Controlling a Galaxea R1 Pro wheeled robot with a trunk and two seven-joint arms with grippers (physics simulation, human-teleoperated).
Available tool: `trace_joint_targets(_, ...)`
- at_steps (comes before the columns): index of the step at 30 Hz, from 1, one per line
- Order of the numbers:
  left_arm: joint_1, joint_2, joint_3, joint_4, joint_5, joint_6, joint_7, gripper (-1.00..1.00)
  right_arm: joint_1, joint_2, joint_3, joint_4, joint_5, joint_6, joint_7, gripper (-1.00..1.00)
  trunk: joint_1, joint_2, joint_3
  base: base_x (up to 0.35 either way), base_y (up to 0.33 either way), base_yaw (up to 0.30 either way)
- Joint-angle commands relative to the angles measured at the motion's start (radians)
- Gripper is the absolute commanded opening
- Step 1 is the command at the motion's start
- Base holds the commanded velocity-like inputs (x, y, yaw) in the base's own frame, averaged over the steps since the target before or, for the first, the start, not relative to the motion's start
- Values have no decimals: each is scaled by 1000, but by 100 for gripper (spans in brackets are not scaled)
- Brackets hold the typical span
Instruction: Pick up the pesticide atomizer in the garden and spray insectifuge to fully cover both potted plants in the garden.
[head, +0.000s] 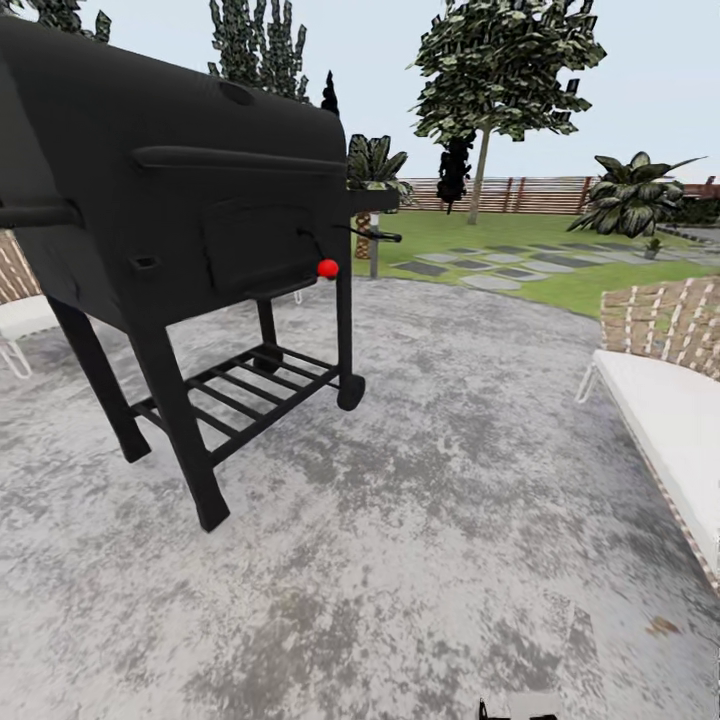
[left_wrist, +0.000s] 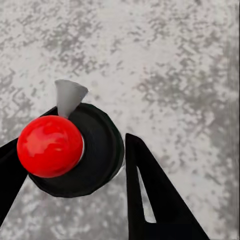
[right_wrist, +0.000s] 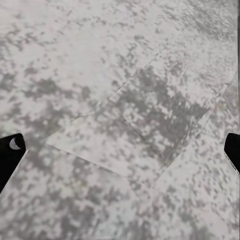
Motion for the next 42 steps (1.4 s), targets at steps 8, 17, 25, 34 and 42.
trace_joint_targets(8,0,1,-9,0,2,-3,4,-100,-1,0,8,1,-2,-1,-7,100,0,0,-1,318,-56,-266)
trace_joint_targets(17,0,1,-9,0,2,-2,4,-100,-1,0,8,1,-2,-1,-7,100,0,0,-1,266,-153,-266)
trace_joint_targets(25,0,0,-9,0,2,-2,4,-100,-1,0,8,1,-2,-1,-7,100,0,0,-1,30,-17,-266)
trace_joint_targets(34,0,1,-9,0,2,-2,4,-100,-1,0,8,2,-2,-1,-7,100,0,0,-1,121,0,-266)
trace_joint_targets(42,0,1,-9,0,2,-2,5,-100,-1,0,8,2,-2,-1,-7,100,0,0,-1,332,0,-266)
